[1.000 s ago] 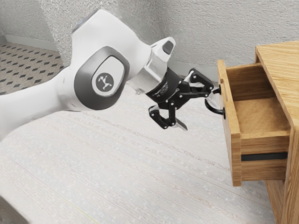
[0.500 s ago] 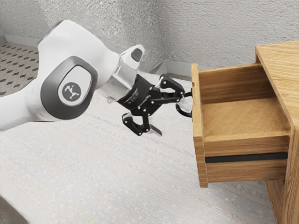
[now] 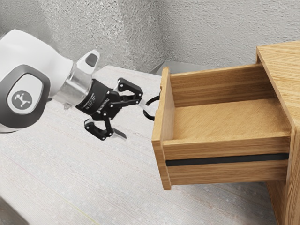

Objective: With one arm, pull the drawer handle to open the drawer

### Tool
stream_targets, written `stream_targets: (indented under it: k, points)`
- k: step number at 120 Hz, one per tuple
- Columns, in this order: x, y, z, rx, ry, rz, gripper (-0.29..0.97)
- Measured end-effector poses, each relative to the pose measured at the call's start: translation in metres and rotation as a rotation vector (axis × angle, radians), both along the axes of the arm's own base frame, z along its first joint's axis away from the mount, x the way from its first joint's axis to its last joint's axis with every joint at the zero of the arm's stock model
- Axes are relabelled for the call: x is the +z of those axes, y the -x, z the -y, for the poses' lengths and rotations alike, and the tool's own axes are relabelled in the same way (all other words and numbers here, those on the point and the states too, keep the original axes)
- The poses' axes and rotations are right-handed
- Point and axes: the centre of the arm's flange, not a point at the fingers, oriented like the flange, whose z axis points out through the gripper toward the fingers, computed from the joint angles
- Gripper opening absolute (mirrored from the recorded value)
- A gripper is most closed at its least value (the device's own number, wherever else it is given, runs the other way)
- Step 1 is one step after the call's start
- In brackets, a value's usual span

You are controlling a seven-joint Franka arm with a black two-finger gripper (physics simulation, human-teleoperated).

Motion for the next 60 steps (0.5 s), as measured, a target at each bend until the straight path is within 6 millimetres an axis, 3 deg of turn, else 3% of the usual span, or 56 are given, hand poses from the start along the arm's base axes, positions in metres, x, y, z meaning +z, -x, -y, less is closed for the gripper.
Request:
stream_targets:
  k: [14, 36, 56, 60]
  points:
    - [-0.003, 0.009, -0.005, 0.001, -0.002, -0.003, 0.68]
    - [-0.001, 0.026, -0.028, 0.022, 0.003, 0.008, 0.68]
    - [0.022, 0.047, -0.050, 0.034, 0.023, 0.043, 0.68]
    - [0.039, 0.051, -0.058, 0.034, 0.005, 0.056, 0.68]
